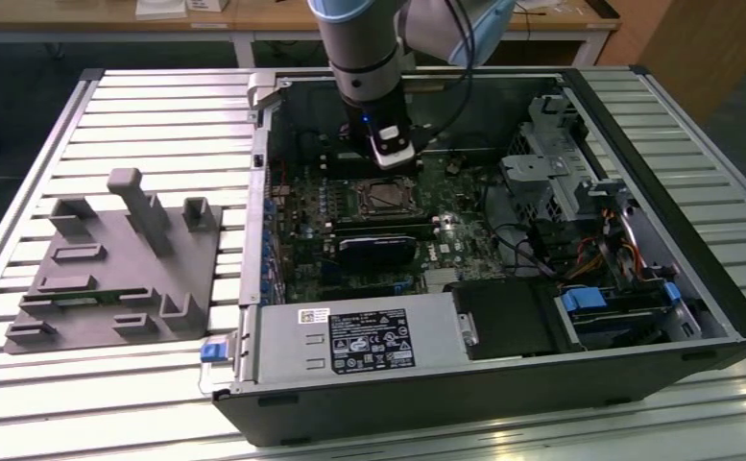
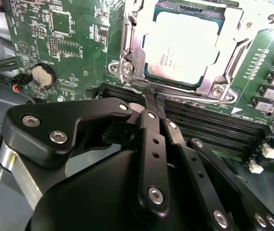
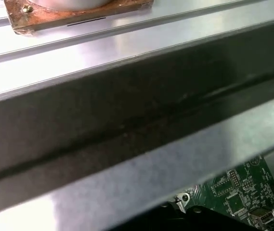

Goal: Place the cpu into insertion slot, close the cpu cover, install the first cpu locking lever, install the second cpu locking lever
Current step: 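Install the first cpu locking lever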

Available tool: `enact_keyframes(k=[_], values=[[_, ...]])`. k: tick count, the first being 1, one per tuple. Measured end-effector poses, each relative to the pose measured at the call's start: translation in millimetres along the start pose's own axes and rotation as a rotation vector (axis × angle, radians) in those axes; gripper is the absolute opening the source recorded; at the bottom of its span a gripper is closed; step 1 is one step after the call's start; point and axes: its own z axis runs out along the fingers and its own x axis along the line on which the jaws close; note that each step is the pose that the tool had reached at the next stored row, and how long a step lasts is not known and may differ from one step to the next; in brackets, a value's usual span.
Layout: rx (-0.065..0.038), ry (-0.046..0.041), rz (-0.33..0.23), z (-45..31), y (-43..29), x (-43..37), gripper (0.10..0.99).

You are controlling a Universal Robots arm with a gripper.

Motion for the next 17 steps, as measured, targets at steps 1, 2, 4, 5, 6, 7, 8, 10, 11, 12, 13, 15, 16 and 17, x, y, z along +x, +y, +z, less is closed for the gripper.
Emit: enact_keyframes(k=[1, 2, 4, 5, 6, 7, 8, 10, 11, 12, 13, 15, 16, 17], values=[[0.001, -0.0006, 0.003, 0.3, -0.1, 0.1, 0.106], [0.002, -0.0013, 0.007, 0.7, -0.2, 0.2, 0.106], [0.003, -0.0028, 0.013, 1.3, -0.4, 0.3, 0.106], [0.003, -0.0036, 0.017, 1.7, -0.4, 0.3, 0.106], [0.004, -0.0043, 0.02, 1.9, -0.4, 0.2, 0.106], [0.004, -0.0045, 0.021, 1.9, -0.4, 0.2, 0.106], [0.004, -0.0046, 0.021, 2.0, -0.4, 0.2, 0.106], [0.004, -0.0047, 0.021, 2.0, -0.4, 0.2, 0.106], [0.004, -0.0047, 0.021, 2.0, -0.4, 0.2, 0.106], [0.004, -0.0047, 0.021, 1.9, -0.4, 0.2, 0.106], [0.004, -0.0048, 0.021, 1.5, -0.3, 0.1, 0.106], [0.003, -0.0052, 0.021, -0.1, 0.3, -0.2, 0.106], [0.003, -0.005, 0.021, -1.7, 0.6, -0.5, 0.106], [0.004, -0.0047, 0.021, -3.3, 0.8, -0.7, 0.106]])
